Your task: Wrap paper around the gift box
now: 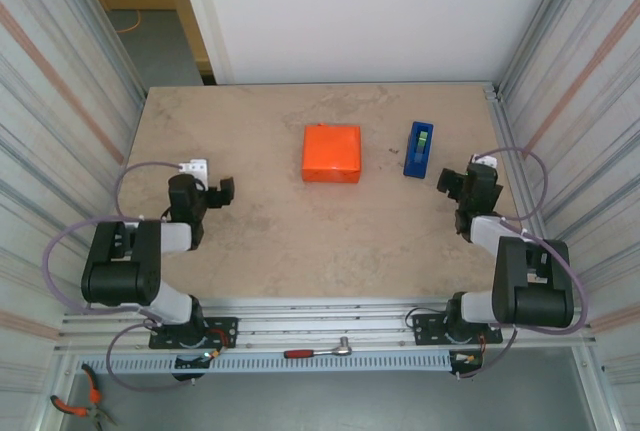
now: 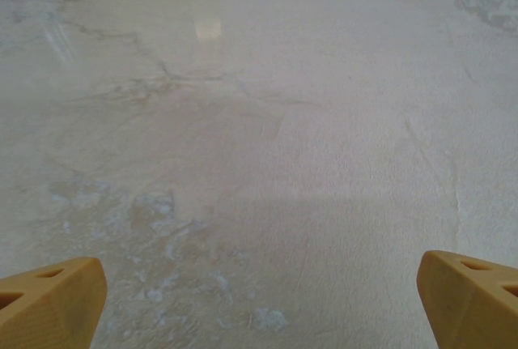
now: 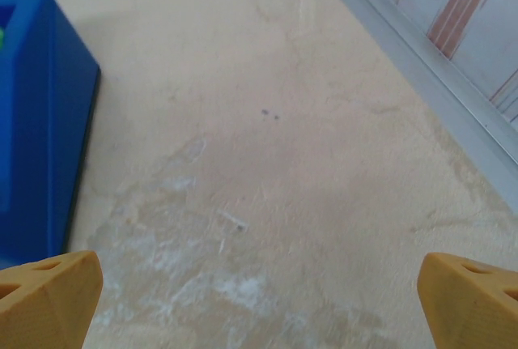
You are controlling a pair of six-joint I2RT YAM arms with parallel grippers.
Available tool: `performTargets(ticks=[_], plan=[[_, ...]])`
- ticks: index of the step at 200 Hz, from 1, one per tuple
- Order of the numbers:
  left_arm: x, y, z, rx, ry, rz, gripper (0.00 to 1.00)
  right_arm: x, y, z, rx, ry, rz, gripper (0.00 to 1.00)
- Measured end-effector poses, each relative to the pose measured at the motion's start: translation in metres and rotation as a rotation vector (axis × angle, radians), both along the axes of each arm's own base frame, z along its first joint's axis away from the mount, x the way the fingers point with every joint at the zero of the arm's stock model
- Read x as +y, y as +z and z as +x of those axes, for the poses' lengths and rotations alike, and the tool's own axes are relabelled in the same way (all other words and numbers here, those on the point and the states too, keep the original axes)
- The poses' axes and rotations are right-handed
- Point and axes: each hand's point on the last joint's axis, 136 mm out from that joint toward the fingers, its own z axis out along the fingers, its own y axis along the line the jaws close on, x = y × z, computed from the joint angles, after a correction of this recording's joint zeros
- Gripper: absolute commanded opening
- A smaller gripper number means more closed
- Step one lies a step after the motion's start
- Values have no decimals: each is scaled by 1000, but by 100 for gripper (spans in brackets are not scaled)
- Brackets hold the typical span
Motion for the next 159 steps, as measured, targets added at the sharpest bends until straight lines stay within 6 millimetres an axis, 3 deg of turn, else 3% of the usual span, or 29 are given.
performTargets(ticks=[22,60,93,125,159], plan=[[-5,3,2,-14,-22,3,99,-5,-1,3,-21,23,41,98],[-18,6,3,-26,-83,15,99,10,0,7,-54,93,69,98],[-22,6,3,-26,-104,17,99,35,2,10,-65,190,46,98],[-23,6,3,-27,-111,13,99,77,4,9,-83,342,-17,98],[-22,6,3,-26,-112,10,99,70,1,17,-102,344,-15,98]])
